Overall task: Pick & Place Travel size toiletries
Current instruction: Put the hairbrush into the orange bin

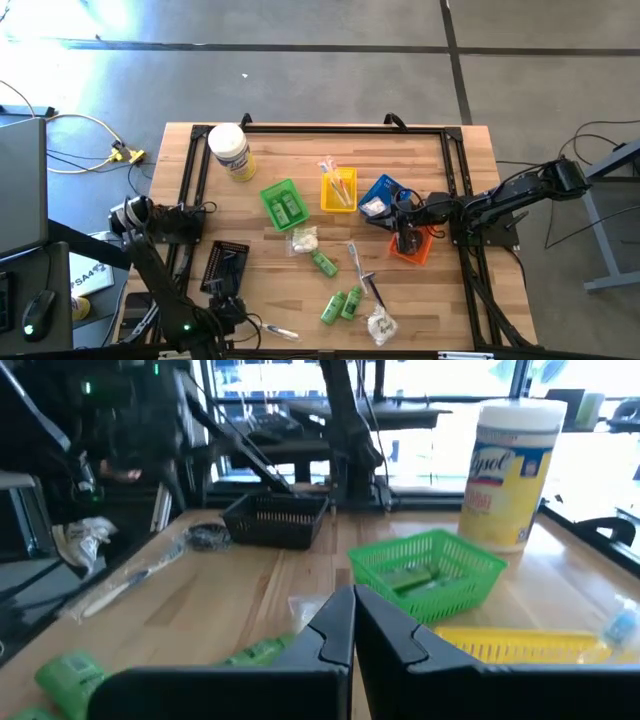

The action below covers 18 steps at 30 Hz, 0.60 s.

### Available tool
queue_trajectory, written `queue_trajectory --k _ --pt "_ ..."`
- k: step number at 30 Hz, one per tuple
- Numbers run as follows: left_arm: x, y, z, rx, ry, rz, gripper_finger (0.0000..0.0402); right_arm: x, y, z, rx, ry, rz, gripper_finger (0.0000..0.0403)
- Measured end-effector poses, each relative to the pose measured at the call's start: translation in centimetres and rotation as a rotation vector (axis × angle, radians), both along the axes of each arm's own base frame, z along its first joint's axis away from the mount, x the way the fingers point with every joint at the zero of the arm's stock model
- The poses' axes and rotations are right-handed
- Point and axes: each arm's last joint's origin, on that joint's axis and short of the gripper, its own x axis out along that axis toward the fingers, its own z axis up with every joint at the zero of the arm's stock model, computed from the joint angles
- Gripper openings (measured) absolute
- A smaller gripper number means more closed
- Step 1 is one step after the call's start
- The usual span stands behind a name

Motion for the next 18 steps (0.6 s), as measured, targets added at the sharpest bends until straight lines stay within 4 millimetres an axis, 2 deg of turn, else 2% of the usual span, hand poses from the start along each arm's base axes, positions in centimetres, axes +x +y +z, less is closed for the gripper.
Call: queue_trajectory --k 4,7,13,18 --pt "0.5 -1.3 -1.1 -0.104 0.042 -0.007 0.0199 0.0 0.0 0.1 -0.016 -0.014 0.001 0.0002" --pt "0.7 -2.1 -2.4 -0.131 0.091 -0.018 0.0230 0.0 0.0 0.1 -0.017 -0.015 0.001 0.0002" --pt "0.7 -2.5 -4.6 -0.111 0.199 -0.018 0.0243 0.0 0.0 0.1 -0.017 -0.015 0.001 0.0002" --pt "0.8 -2.6 -5.1 -0.090 0.199 -0.014 0.0243 0.0 0.0 0.1 -0.017 -0.015 0.002 0.0002"
